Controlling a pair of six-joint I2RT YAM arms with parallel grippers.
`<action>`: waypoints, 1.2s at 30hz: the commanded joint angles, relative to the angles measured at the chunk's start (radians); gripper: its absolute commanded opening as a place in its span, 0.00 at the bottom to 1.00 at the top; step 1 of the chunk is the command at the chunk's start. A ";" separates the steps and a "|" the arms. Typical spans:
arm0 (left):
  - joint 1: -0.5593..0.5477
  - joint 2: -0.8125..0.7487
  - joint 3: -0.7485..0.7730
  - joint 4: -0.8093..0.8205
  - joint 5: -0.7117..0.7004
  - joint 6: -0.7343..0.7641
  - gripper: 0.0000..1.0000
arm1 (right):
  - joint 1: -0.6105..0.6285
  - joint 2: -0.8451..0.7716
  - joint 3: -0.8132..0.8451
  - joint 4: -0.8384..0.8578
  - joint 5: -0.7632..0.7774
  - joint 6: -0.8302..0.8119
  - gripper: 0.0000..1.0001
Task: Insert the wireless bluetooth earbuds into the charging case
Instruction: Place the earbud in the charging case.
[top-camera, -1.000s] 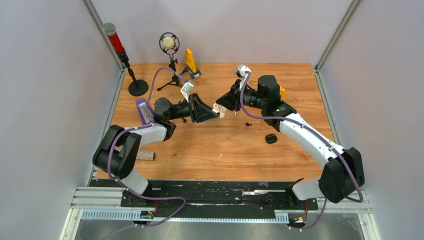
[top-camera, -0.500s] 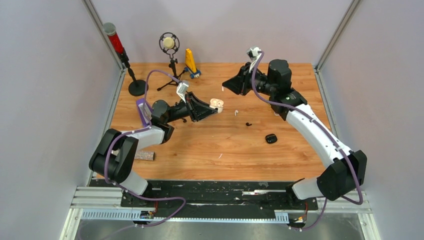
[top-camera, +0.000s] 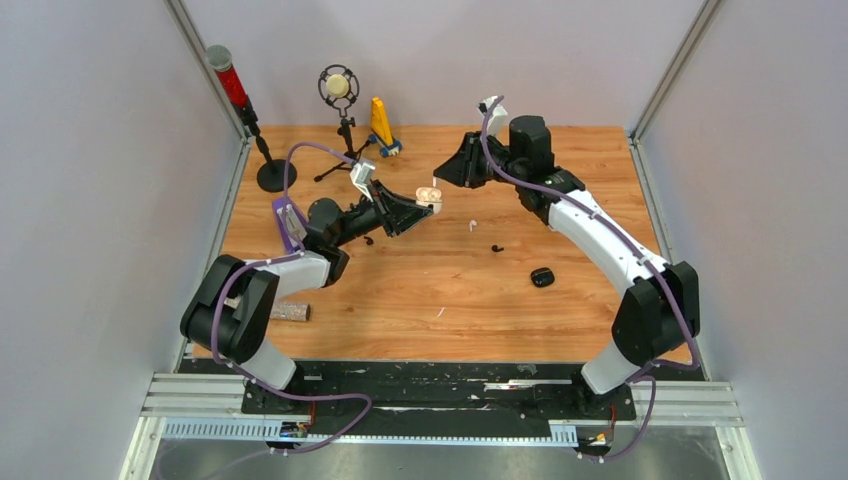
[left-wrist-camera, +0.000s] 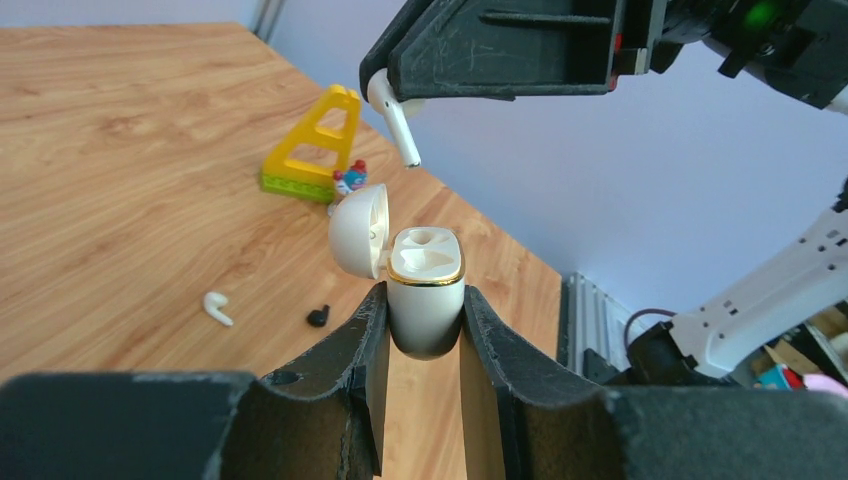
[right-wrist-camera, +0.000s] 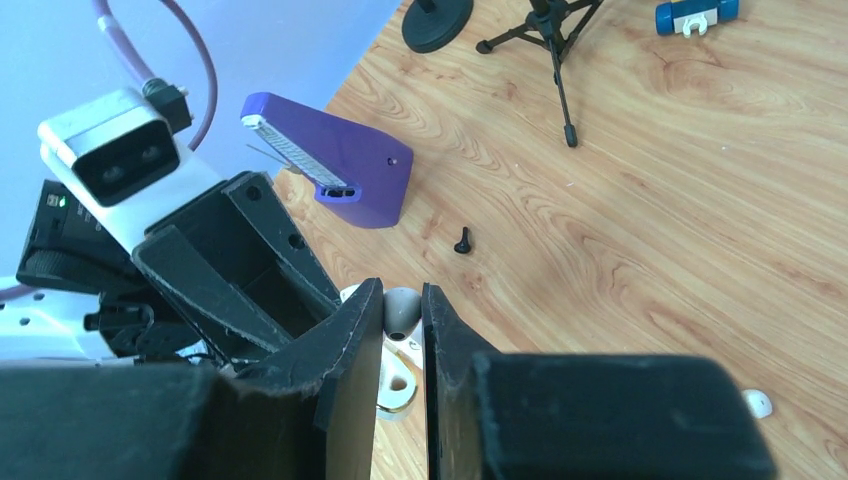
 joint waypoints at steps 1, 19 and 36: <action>-0.012 0.005 0.006 -0.021 -0.074 0.129 0.00 | 0.009 0.037 0.080 0.007 0.023 0.066 0.11; -0.028 -0.032 -0.014 -0.033 -0.092 0.152 0.00 | 0.097 0.091 0.110 -0.023 0.125 0.003 0.11; -0.028 -0.033 -0.021 -0.013 -0.082 0.126 0.00 | 0.100 0.076 0.097 -0.028 0.135 -0.017 0.10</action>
